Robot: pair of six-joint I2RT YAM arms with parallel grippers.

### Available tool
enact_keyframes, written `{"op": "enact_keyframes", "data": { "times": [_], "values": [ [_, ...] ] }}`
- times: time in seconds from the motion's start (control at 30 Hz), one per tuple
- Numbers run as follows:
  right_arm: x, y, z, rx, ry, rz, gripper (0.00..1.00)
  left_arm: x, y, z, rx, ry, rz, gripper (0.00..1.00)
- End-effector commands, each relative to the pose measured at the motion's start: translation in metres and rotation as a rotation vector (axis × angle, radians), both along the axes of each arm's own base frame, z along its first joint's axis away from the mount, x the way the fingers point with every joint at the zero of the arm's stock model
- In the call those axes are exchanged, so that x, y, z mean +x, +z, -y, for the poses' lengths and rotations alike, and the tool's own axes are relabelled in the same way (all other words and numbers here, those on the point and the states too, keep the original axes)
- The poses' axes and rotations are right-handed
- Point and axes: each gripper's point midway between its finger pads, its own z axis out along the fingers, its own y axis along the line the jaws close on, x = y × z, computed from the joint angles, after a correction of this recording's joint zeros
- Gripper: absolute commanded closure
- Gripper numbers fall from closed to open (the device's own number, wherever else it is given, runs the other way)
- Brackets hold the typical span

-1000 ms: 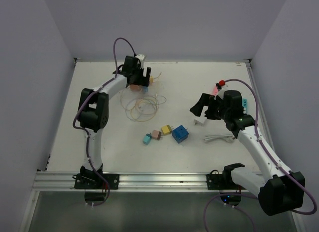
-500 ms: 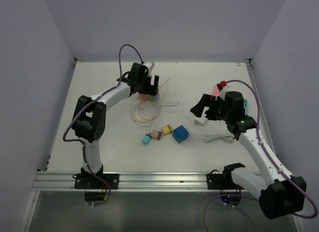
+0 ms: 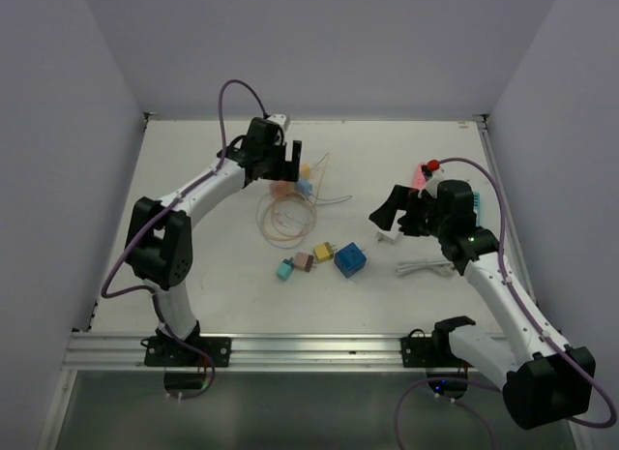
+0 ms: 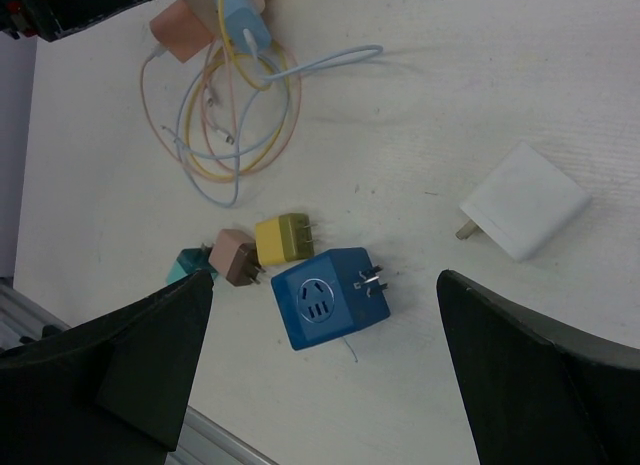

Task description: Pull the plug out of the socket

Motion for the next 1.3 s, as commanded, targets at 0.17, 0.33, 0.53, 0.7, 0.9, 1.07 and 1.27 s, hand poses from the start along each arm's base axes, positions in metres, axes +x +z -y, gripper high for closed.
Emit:
{"op": "enact_keyframes", "data": {
  "times": [0.17, 0.33, 0.53, 0.7, 0.9, 1.07, 1.27],
  "values": [
    [-0.01, 0.002, -0.001, -0.008, 0.028, 0.002, 0.02, 0.038, 0.007, -0.001, 0.064, -0.051, 0.043, 0.06],
    [-0.012, 0.002, -0.001, -0.009, 0.031, -0.001, 0.02, 0.058, -0.001, 0.003, 0.058, -0.067, 0.064, 0.06],
    [-0.014, 0.0, 0.001, -0.016, 0.03, -0.006, 0.02, 0.062, -0.019, 0.015, 0.018, -0.142, 0.032, 0.07],
    [-0.013, 0.0, 0.0, -0.012, 0.029, -0.011, 0.02, 0.059, -0.028, 0.022, 0.002, -0.183, 0.014, 0.09],
    [-0.012, -0.002, -0.001, -0.011, 0.031, -0.016, 0.03, 0.058, -0.039, 0.021, 0.014, -0.194, -0.003, 0.13],
    [-0.013, -0.002, -0.002, -0.007, 0.037, -0.015, 0.03, 0.058, -0.043, 0.023, 0.011, -0.2, -0.007, 0.27],
    [-0.012, 0.005, -0.008, 0.012, 0.074, 0.011, 0.03, 0.054, -0.027, 0.018, 0.008, -0.189, 0.025, 0.59]
  ]
}}
